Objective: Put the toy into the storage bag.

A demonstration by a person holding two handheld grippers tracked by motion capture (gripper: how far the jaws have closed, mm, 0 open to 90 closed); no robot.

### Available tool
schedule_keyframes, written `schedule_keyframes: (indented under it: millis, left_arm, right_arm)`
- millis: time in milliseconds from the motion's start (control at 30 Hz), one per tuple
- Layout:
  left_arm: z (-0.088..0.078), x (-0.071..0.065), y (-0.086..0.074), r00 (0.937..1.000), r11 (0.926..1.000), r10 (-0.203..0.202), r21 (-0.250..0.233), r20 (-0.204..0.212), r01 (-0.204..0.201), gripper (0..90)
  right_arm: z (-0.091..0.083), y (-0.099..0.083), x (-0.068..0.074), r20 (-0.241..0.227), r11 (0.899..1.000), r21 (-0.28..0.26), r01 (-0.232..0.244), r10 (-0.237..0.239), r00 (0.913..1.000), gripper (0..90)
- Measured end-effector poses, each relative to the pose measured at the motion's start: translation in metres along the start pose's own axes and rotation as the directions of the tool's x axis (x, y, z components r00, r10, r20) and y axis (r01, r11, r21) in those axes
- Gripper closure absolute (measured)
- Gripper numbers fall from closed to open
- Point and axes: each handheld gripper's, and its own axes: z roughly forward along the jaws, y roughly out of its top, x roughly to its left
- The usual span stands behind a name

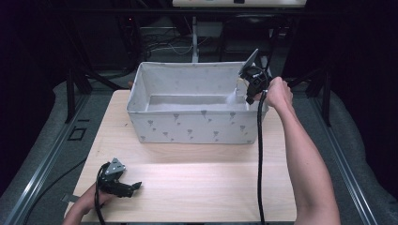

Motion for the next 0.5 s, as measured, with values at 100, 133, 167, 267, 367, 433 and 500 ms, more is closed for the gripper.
schedule_keyframes:
  millis: [100, 133, 167, 267, 367, 433, 500]
  left_arm:
    - [0.0, 0.0, 0.0, 1.0, 1.0, 0.001, 0.001, 0.001, -0.001, 0.0]
    - [0.0, 0.0, 0.0, 1.0, 1.0, 0.001, 0.001, 0.001, -0.001, 0.0]
    - [0.0, 0.0, 0.0, 1.0, 1.0, 0.002, 0.001, 0.001, -0.002, 0.0]
    - [0.0, 0.0, 0.0, 1.0, 1.0, 0.003, -0.001, 0.001, -0.003, 0.0]
    - [0.0, 0.0, 0.0, 1.0, 1.0, 0.003, 0.0, 0.002, -0.003, 0.0]
    - [0.0, 0.0, 0.0, 1.0, 1.0, 0.004, 0.0, 0.002, -0.004, 0.0]
    - [0.0, 0.0, 0.0, 1.0, 1.0, 0.003, 0.0, 0.001, -0.003, 0.0]
  right_arm:
    - [0.005, -0.002, -0.002, -0.001, 1.0, 0.016, -0.008, 0.008, 1.0, 88.2]
    - [0.006, -0.003, -0.003, -0.006, 1.0, 0.027, -0.011, 0.011, 0.9999, 88.2]
    - [0.008, -0.003, -0.003, -0.006, 0.999, 0.031, -0.016, 0.016, 0.9999, 88.2]
    - [0.013, -0.004, -0.004, -0.006, 0.999, 0.045, -0.026, 0.026, 0.9996, 88.1]
    - [0.016, -0.005, -0.005, -0.013, 0.997, 0.062, -0.035, 0.036, 0.9993, 88.0]
    - [0.016, -0.006, -0.006, -0.01, 0.997, 0.062, -0.04, 0.04, 0.9991, 87.9]
    - [0.016, -0.006, -0.006, -0.01, 0.997, 0.067, -0.042, 0.043, 0.999, 87.8]
